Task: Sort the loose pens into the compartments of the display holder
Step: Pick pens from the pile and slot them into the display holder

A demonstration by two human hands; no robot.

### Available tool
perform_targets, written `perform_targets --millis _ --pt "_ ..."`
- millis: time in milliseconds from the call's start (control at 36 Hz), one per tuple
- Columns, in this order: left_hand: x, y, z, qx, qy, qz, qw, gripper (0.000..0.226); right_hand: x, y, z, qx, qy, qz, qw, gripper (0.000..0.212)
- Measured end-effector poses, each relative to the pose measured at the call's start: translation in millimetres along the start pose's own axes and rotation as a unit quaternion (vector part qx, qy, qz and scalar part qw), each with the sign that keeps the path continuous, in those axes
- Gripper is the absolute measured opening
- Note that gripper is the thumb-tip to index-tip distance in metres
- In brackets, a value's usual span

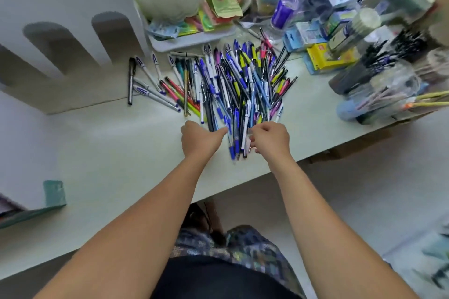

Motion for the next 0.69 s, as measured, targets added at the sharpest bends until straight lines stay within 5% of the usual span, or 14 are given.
perform_targets --millis 167,694 --pt "-37.1 2.6 34.9 0.018 -0.048 0.039 0.998 0.108 15.2 -33.3 -7.7 0.033 0.016 0.002 0.999 0.021" --pt "-52.8 6.9 35.6 0.080 -0.060 0.118 0.988 0.039 -37.6 -88.5 -26.1 0.230 0.153 -0.197 0.941 0.045"
Point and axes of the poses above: each hand's wrist, its own y-axis away from the middle knuckle, its own x-axis out of the back of the hand, z = x × y, the point moved 8 cm from there along -y, towards the middle knuckle, and after that the axes turned 5 degrees about y, right-handed, at the moved point
